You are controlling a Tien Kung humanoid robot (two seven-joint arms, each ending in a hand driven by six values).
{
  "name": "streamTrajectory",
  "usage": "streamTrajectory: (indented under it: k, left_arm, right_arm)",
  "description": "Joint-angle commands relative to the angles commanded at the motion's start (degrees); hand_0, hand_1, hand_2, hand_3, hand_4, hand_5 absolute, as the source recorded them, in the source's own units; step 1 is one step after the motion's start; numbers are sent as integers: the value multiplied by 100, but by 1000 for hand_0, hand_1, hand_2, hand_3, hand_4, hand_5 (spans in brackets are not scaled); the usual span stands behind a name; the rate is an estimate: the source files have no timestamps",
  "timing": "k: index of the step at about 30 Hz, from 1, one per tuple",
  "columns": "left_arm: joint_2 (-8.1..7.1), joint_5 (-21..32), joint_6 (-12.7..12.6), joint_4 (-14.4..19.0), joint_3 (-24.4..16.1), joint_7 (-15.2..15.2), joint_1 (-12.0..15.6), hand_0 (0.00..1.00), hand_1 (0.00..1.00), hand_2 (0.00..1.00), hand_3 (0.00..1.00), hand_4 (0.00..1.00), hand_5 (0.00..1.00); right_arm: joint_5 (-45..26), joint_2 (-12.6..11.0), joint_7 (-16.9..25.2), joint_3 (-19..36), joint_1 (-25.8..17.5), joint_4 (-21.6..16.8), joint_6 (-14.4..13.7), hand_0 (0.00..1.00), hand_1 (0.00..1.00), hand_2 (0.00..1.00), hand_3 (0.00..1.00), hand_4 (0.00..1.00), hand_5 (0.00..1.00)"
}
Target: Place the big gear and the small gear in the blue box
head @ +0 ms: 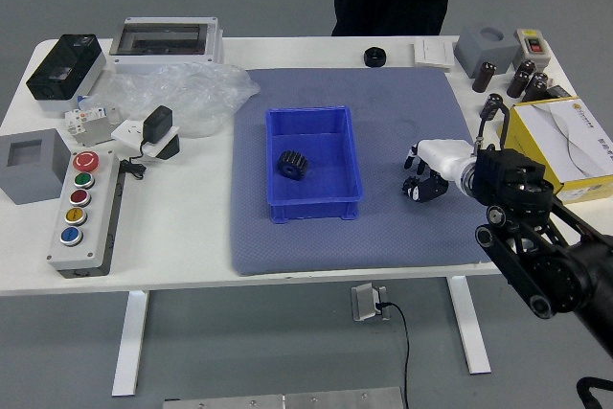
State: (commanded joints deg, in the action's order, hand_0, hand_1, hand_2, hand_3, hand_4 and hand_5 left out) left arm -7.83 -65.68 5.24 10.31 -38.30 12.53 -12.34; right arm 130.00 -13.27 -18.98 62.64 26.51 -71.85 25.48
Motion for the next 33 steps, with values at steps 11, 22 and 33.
streamTrajectory:
  k: [11,22,33]
  left_arm:
    - [3,8,2,0,-7,4,3,780,750,741,691,582,230]
    - [1,0,1,0,-14,0,2,780,750,740,690,582,229]
    - [21,29,3,0,18,-4,-9,780,750,742,689,581,230]
  right_arm:
    - [0,-56,-72,99,8,-236,147,680,614,680,774,719,280]
    - [0,-1,-92,-6,-24,-147,184,682,616,679,774,735,303]
    - [0,37,-93,-24,-45,-46,126,669,603,652,718,734,310]
